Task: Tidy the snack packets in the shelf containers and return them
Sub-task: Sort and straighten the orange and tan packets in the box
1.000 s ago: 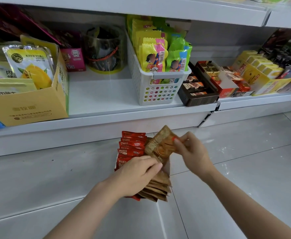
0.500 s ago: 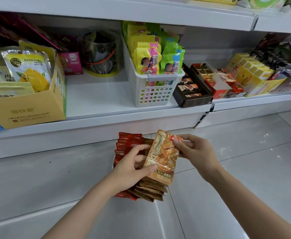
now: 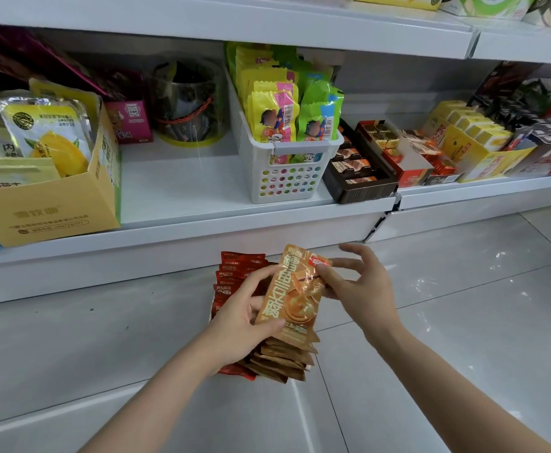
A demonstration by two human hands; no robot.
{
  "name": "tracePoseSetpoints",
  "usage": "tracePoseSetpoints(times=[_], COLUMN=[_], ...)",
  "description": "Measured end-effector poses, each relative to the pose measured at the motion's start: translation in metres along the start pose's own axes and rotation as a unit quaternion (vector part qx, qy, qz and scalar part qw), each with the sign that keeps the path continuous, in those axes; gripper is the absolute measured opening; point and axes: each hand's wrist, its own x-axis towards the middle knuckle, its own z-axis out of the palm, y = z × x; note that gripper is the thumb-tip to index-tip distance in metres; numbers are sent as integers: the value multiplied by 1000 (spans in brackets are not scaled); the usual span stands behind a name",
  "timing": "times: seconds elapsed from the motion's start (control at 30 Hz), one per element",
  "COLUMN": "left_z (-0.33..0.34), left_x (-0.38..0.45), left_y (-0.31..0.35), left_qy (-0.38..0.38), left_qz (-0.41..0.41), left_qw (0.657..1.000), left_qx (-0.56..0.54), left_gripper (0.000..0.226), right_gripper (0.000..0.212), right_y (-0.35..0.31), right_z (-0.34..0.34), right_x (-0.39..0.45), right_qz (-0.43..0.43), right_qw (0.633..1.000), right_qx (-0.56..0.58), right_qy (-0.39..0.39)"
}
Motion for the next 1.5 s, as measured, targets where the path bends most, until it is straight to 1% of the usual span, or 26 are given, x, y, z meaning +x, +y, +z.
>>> tracePoseSetpoints(times=[0.07,0.1,0.13,0.23,0.3,0.33,0.4,0.47,0.53,0.6,0.7,0.8,0.87,0.93,1.0,1.03,1.07,1.1,1.13,1.17,1.2,1.23,1.3,1.37,1.4,1.5], left_z=[0,1,2,7,6,5,3,3,3,5,7,8,8,6,6,7,9,10,12,14,15,16,16,15,15,17], left_x=[2,2,3,1,0,0,0,0,1,3,6,7,5,4,4,5,6,7,8,10,11,12,12,10,9,5], left_y=[2,3,5,12,16,17,17,14,12,12,15,12,12,11,10,10,12,13,14,16,16,16,16,16,15,8], left_qy=[35,41,35,-25,-51,-47,-9,38,46,26,11,10,15,22,27,31,32,29,19,7,-4,-12,-26,-37,-39,-36], left_qz=[3,8,16,19,-1,-12,-28,-47,-60,-61,-43,-29,-26,-20,-15,-11,-6,4,14,21,23,22,24,26,29,23], left_qw=[999,999,999,999,997,997,996,993,991,993,997,999,998,998,998,998,998,998,999,1000,1000,1000,998,995,994,981], left_qx=[-19,-22,-23,-44,-53,-61,-86,-105,-106,-96,-60,-44,-48,-55,-62,-61,-56,-47,-32,-16,-3,9,51,88,100,191], left_gripper=[78,78,76,61,56,52,45,53,64,65,46,41,42,42,43,44,44,45,46,48,51,53,53,53,59,89], right_gripper=[39,32,31,42,41,39,33,29,29,30,30,28,26,22,25,32,42,52,61,66,65,59,52,43,38,27], right_y=[1,1,1,-5,-10,-11,-13,-14,-13,-10,-8,-7,-7,-7,-7,-8,-8,-8,-8,-9,-10,-11,-13,-14,-15,-17], right_z=[7,12,17,29,29,26,19,12,9,9,14,15,14,15,15,15,15,16,17,18,18,17,14,11,8,-1], right_x=[-7,-10,-14,-20,-18,-15,-10,-8,-6,-6,-8,-8,-7,-8,-7,-7,-7,-8,-9,-10,-12,-12,-12,-11,-10,1], right_qz=[-15,-15,-6,80,130,149,186,213,213,202,188,181,165,140,97,77,67,74,94,120,139,148,155,161,162,156], right_qw=[998,996,995,985,973,969,957,940,932,929,926,926,933,952,986,995,997,996,991,983,975,969,961,960,962,968], right_qx=[-53,-70,-64,73,130,147,194,248,276,288,295,298,289,246,118,49,18,28,63,96,118,133,160,170,169,186], right_qy=[-18,-43,-72,-135,-137,-129,-106,-94,-103,-115,-140,-144,-136,-112,-62,-38,-30,-45,-74,-103,-128,-147,-162,-155,-142,-71])
